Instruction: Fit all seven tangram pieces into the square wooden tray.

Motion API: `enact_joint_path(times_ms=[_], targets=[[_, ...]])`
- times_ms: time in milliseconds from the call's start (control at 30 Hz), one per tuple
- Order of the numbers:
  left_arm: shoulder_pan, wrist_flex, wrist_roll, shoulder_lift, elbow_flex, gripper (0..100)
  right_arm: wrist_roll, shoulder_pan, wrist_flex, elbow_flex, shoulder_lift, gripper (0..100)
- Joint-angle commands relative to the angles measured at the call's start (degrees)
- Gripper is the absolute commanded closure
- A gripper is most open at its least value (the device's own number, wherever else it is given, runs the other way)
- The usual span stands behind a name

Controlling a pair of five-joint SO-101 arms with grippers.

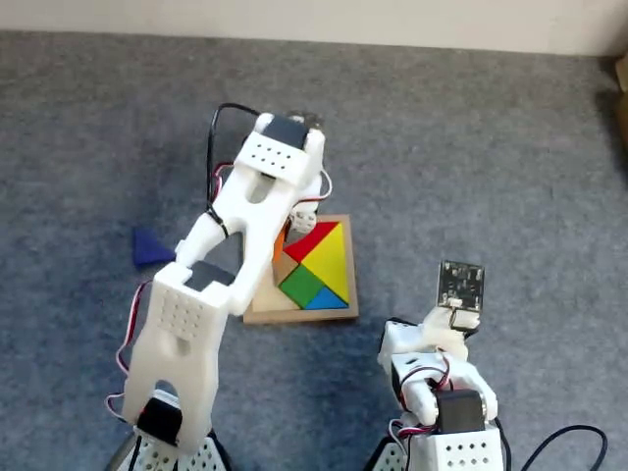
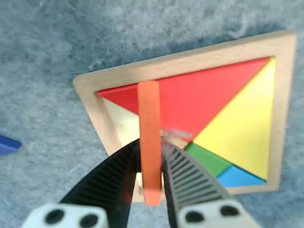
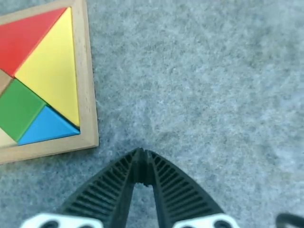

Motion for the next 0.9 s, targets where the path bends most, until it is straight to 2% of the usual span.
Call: enact_joint_path(times_ms=[0, 167, 567, 867], targets=[[0.92, 0.09, 0.09, -8.48, 0.84, 100, 0.53, 0.22, -0.13, 6.55, -1.19, 98.9], [0.92, -6.15, 0.09, -15.87, 11.38, 100, 0.53, 0.22, -0.13, 6.55, -1.19, 98.9], [0.92, -32.26, 0.62, -33.80, 45.05, 100, 0.53, 0.22, -0.13, 6.55, -1.19, 98.9], [0.92, -42.64, 4.48, -35.47, 56.84, 99, 0.53, 0.22, -0.13, 6.55, -1.19, 98.9]])
